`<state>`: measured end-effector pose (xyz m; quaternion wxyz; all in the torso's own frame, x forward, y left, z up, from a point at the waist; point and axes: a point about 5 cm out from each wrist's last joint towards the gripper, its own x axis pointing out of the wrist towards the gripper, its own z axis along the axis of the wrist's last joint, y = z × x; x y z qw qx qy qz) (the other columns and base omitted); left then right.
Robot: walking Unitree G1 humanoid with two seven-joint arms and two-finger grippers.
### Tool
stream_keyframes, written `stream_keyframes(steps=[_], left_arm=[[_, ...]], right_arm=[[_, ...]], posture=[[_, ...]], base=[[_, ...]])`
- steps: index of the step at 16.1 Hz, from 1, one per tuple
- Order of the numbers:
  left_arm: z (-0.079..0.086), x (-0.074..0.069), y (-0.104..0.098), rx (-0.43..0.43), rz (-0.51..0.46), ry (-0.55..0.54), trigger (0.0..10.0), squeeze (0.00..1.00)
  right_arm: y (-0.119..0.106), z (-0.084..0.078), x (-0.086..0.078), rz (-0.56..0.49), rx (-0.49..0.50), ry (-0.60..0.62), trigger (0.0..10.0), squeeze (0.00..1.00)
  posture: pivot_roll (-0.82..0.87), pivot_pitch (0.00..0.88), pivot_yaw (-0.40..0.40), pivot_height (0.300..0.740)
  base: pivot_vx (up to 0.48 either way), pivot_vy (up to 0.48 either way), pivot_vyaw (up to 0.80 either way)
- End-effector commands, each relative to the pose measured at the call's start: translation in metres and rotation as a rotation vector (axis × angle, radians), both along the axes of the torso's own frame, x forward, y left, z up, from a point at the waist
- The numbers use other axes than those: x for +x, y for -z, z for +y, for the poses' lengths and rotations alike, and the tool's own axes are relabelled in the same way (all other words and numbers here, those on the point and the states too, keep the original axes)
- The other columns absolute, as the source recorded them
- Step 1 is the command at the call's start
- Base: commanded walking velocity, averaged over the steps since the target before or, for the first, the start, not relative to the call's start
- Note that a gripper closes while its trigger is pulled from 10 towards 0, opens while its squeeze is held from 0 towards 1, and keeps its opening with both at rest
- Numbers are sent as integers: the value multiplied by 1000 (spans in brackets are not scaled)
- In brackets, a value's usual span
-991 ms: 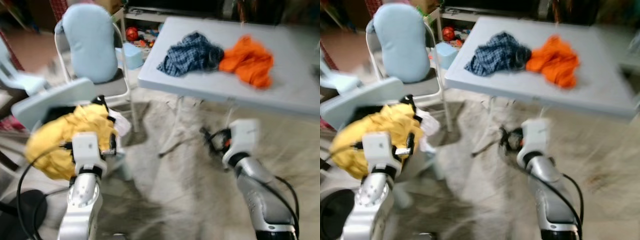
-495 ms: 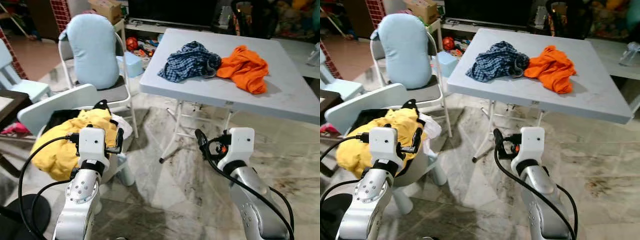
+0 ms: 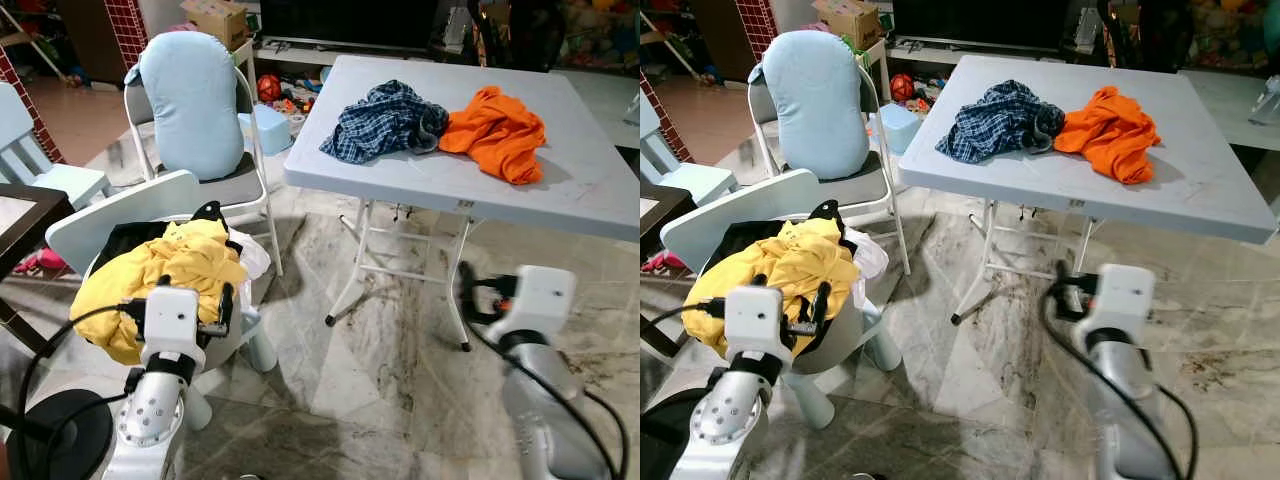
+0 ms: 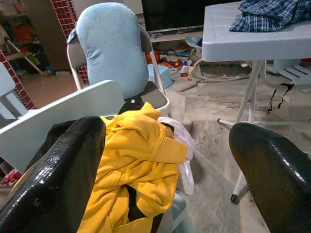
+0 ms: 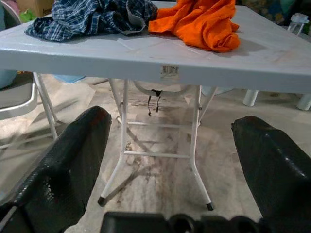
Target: Hang hanger
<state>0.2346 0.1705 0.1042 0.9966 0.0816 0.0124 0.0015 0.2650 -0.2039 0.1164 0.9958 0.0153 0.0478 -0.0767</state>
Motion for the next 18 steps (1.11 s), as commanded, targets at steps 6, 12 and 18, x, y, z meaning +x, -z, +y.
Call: stream_keyframes(steps=[6, 12, 18], left_arm=[[15, -1, -14, 16, -83, -54, 10000, 0], [1, 6, -19, -16, -88, -38, 10000, 0], [0, 12, -23, -44, -72, -9, 10000, 0]], right_arm=[[-6, 26, 9, -36, 32, -203, 10000, 0], [-8, 46, 7, -55, 26, -300, 10000, 0], [-11, 40, 12, -72, 53, -242, 10000, 0]], posture=[[89, 0, -61, 740], [58, 9, -63, 740], [64, 28, -25, 740]], base=[[0, 0, 0], [0, 0, 533], [0, 0, 133]])
